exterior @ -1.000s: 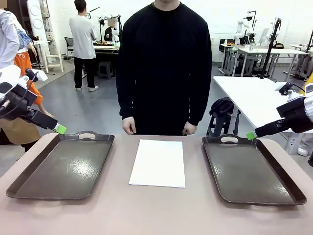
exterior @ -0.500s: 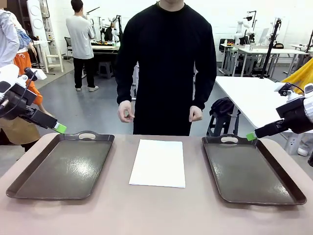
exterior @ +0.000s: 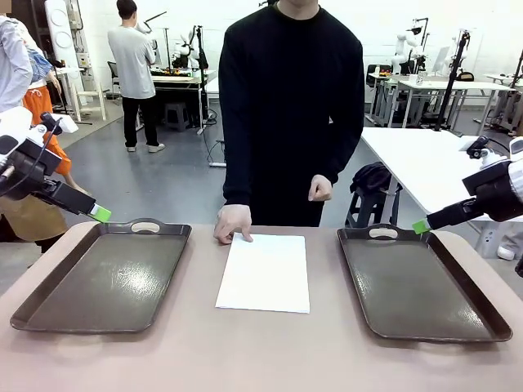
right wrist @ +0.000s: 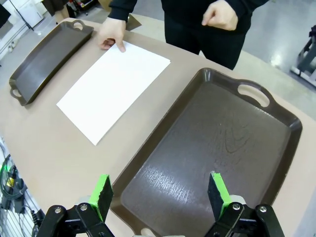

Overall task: Sort the A4 documents.
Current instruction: Receive the A4 Paper.

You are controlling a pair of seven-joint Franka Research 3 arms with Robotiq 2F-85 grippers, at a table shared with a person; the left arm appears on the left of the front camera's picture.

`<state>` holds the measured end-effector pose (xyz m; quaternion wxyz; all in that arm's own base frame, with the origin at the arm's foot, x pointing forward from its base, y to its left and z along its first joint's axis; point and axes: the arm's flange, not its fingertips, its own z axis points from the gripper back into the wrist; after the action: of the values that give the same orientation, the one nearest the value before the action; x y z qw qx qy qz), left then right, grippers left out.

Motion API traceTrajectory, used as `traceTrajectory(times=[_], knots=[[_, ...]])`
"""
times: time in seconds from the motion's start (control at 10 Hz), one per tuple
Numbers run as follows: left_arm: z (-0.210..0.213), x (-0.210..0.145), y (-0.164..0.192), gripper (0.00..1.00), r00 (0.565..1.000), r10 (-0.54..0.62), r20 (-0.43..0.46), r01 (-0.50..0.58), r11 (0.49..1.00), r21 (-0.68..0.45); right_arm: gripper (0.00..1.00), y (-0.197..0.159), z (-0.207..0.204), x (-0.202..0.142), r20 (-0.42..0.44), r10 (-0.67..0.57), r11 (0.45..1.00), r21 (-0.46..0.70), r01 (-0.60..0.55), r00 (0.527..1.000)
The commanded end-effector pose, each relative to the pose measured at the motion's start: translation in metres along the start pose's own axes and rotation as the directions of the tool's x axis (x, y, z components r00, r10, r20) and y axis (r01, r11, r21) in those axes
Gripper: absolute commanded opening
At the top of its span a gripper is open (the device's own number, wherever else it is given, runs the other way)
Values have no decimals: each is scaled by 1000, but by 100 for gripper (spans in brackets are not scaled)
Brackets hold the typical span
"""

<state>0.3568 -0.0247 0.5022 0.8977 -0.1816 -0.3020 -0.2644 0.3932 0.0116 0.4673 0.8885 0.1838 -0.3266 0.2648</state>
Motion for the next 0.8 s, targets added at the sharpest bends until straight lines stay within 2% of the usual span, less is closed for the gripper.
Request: traceTrajectory(times=[0.0,0.7], knots=[[0,0,1,100,1000,1,4,-1,1000,-4,100,-1,-3,-1,3,-9,1000,16,9,1000],[0,0,1,100,1000,1,4,-1,1000,-4,100,-1,-3,-1,3,-9,1000,16,9,1000]])
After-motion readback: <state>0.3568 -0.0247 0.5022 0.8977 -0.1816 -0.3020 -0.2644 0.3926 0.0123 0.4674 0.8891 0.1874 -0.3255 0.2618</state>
